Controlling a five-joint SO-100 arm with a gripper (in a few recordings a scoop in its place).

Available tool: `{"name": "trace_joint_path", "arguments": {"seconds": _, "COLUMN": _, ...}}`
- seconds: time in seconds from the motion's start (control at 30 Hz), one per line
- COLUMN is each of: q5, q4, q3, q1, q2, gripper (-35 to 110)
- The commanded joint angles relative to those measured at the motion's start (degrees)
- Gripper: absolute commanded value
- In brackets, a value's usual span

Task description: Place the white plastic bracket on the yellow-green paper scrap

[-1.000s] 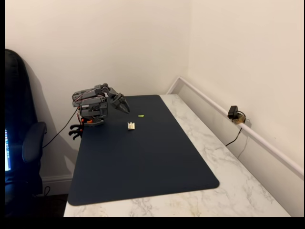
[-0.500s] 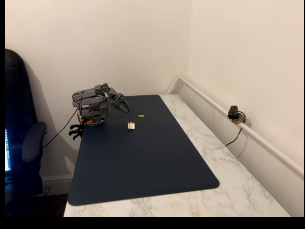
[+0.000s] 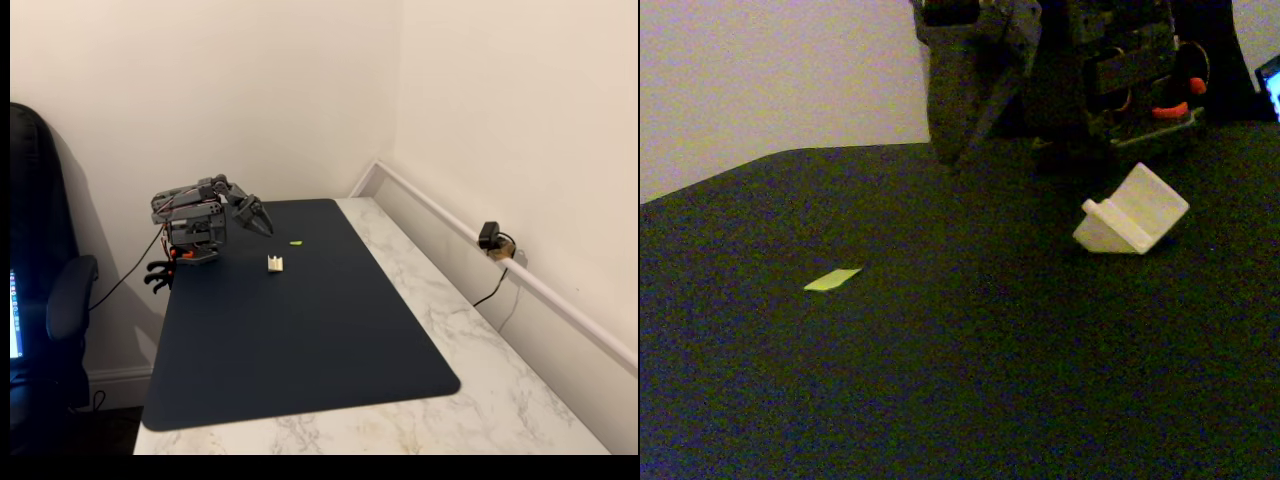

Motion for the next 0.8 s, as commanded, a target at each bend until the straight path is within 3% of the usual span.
{"name": "trace_joint_path", "arguments": {"seconds": 0.0, "q5": 3.96, "q4": 1.32, "q3": -6.59, "q1": -3.08, "q2": 1.85, "gripper": 0}}
{"name": "trace_joint_path", "arguments": {"seconds": 0.17, "q5": 11.51, "q4": 4.39, "q3": -17.23, "q1": -6.33, "q2": -3.25, "gripper": 0}}
{"name": "trace_joint_path", "arguments": {"seconds": 0.53, "q5": 14.06, "q4": 9.32, "q3": -52.91, "q1": -14.68, "q2": -46.23, "gripper": 0}}
{"name": "trace_joint_path", "arguments": {"seconds": 0.77, "q5": 18.63, "q4": 15.56, "q3": -61.96, "q1": -19.60, "q2": -54.49, "gripper": 0}}
